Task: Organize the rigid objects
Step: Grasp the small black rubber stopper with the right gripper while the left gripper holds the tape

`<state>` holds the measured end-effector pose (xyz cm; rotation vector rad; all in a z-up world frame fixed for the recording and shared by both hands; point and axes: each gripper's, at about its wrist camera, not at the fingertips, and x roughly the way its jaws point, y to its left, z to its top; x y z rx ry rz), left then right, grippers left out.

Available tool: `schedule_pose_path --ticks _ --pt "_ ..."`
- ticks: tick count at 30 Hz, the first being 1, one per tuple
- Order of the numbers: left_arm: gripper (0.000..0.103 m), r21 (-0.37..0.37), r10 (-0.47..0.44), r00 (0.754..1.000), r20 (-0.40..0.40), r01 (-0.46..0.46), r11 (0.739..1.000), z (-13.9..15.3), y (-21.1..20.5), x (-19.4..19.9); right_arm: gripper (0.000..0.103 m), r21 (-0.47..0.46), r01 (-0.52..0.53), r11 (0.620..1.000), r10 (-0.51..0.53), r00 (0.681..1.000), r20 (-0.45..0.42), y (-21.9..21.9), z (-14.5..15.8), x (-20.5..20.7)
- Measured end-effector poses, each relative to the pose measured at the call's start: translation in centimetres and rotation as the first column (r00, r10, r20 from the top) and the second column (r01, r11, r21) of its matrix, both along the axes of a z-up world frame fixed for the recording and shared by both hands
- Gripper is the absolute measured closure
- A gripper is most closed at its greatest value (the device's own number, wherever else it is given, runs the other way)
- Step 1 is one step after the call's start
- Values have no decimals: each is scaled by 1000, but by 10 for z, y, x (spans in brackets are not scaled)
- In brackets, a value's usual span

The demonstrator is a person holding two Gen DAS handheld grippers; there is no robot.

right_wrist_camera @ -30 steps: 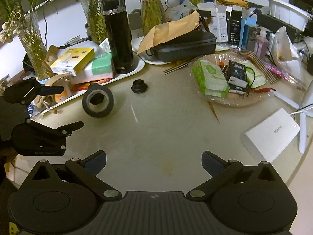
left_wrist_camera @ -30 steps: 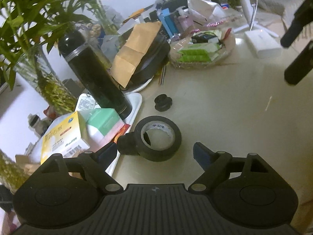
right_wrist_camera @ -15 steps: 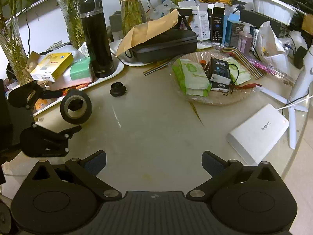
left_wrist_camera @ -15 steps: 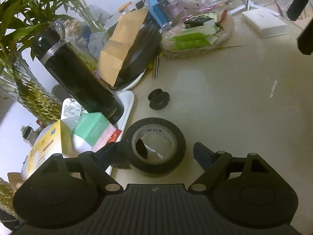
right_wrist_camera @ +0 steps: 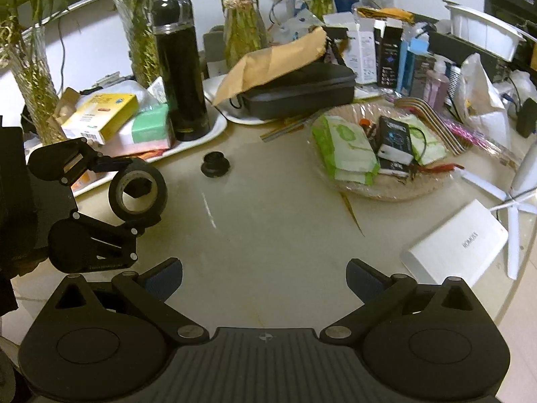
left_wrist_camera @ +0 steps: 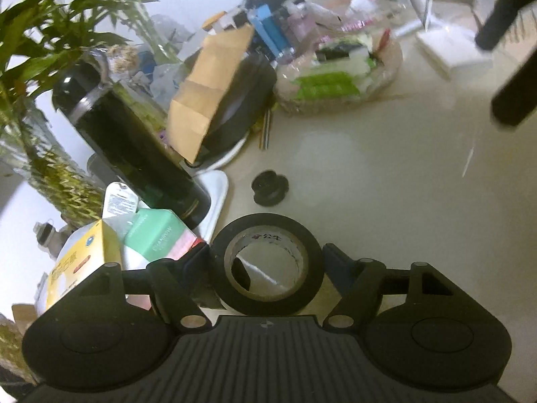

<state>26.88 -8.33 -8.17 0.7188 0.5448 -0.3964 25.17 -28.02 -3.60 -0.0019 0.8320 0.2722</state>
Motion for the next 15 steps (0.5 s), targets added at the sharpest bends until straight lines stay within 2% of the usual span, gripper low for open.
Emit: schedule_pose_path --ticks 9,15 --pt "30 -171 40 999 -30 -45 984 38 13 -26 0 27 -62 998 61 998 30 12 2 4" --pt "30 -307 61 994 -86 -85 948 58 26 -39 0 53 -79 995 77 996 45 16 -1 15"
